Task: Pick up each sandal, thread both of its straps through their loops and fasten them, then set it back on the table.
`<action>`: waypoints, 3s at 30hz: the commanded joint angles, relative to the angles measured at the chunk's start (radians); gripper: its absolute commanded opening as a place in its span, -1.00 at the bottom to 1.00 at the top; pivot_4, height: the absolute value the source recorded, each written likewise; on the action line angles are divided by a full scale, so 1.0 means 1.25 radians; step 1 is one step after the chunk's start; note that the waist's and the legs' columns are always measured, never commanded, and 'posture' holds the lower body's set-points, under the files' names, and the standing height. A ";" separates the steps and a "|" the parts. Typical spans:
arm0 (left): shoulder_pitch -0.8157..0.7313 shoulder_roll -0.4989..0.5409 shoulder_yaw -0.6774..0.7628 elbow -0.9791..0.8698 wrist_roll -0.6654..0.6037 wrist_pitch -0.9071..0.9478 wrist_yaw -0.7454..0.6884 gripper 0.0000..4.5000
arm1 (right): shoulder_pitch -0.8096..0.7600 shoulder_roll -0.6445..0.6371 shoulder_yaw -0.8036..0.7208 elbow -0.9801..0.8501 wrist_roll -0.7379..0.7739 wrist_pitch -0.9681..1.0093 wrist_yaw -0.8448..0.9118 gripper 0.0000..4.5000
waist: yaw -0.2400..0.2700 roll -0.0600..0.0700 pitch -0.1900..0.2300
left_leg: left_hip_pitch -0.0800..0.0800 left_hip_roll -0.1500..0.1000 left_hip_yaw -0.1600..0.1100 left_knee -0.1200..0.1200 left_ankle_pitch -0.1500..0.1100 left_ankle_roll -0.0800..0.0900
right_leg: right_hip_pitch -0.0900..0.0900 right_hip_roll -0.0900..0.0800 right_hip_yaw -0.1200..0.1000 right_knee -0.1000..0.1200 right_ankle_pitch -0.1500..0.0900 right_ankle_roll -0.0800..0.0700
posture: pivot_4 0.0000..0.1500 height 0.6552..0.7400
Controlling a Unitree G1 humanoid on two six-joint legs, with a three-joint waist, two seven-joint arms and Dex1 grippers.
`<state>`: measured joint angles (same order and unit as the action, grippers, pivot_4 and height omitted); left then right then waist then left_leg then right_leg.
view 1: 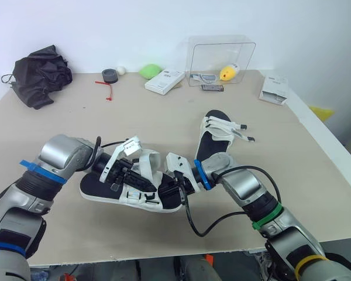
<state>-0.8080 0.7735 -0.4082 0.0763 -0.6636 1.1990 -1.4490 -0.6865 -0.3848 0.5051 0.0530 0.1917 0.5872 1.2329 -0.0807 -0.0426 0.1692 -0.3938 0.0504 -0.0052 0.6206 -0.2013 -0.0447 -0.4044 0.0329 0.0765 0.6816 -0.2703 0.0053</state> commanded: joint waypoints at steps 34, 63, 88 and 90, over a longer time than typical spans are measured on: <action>0.098 0.036 -0.137 -0.078 0.215 -0.277 0.010 -0.93 | 0.028 -0.004 0.037 0.039 -0.037 0.028 -0.043 -1.00 | 0.000 0.011 -0.014 | 0.005 -0.001 0.000 -0.001 0.000 0.001 | 0.004 0.001 0.002 0.000 -0.001 -0.002 | 1.00 1.00; 0.192 -0.008 -0.042 -0.039 0.299 -0.525 0.035 -0.93 | 0.021 -0.006 0.045 0.042 -0.037 0.024 -0.032 -1.00 | 0.003 0.014 -0.018 | 0.007 -0.002 0.000 -0.001 0.002 0.003 | 0.006 0.000 0.005 0.000 -0.003 -0.005 | 1.00 1.00; 0.151 -0.077 0.048 -0.022 0.190 -0.385 0.023 -0.93 | 0.023 -0.007 0.045 0.039 -0.042 0.026 -0.028 -1.00 | 0.005 0.014 -0.018 | 0.008 -0.004 0.000 -0.001 0.004 0.006 | 0.004 -0.002 0.006 -0.001 -0.003 -0.004 | 1.00 1.00; 0.138 -0.073 0.062 -0.045 0.143 -0.285 0.020 -0.93 | 0.023 -0.007 0.045 0.039 -0.042 0.027 -0.028 -1.00 | 0.004 0.013 -0.017 | 0.006 -0.004 0.000 -0.001 0.004 0.006 | 0.004 -0.001 0.006 -0.001 -0.003 -0.004 | 1.00 1.00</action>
<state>-0.6304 0.6744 -0.3238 0.0386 -0.4531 0.7330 -1.4293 -0.6799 -0.3881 0.5095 0.0701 0.1724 0.5951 1.2010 -0.0752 -0.0265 0.1477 -0.3881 0.0456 -0.0047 0.6194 -0.1967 -0.0370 -0.4000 0.0319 0.0839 0.6805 -0.2740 0.0003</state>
